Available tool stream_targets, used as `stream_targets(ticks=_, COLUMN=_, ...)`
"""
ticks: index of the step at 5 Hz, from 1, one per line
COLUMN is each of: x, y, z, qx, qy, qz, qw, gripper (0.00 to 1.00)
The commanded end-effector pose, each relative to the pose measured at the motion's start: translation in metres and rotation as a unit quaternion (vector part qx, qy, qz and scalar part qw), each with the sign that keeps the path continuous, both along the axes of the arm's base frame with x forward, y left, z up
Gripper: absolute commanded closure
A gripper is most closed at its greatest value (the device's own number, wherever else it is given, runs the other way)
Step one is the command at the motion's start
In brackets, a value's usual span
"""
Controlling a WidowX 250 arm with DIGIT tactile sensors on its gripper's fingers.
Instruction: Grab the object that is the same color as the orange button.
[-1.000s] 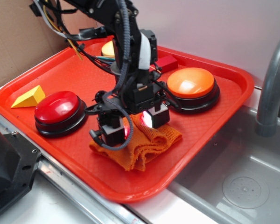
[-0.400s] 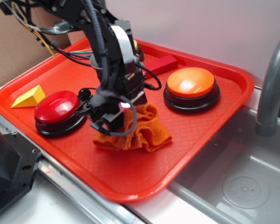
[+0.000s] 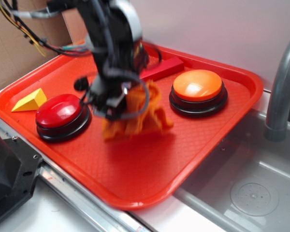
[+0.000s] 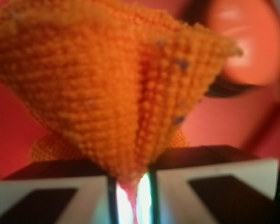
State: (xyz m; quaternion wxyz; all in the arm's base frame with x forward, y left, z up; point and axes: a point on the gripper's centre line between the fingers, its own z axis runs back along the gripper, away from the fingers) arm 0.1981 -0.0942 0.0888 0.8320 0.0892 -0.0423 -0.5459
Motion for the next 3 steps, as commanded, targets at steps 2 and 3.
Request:
stream_targets(ticks=2, x=-0.023, y=0.054, z=0.121, qx=-0.026, qy=0.006, qz=0.373, qw=0.927, gripper=1.00)
stream_targets(ticks=3, x=-0.032, y=0.053, z=0.130, qx=-0.051, qy=-0.045, qz=0.483, qw=0.873, gripper=1.00)
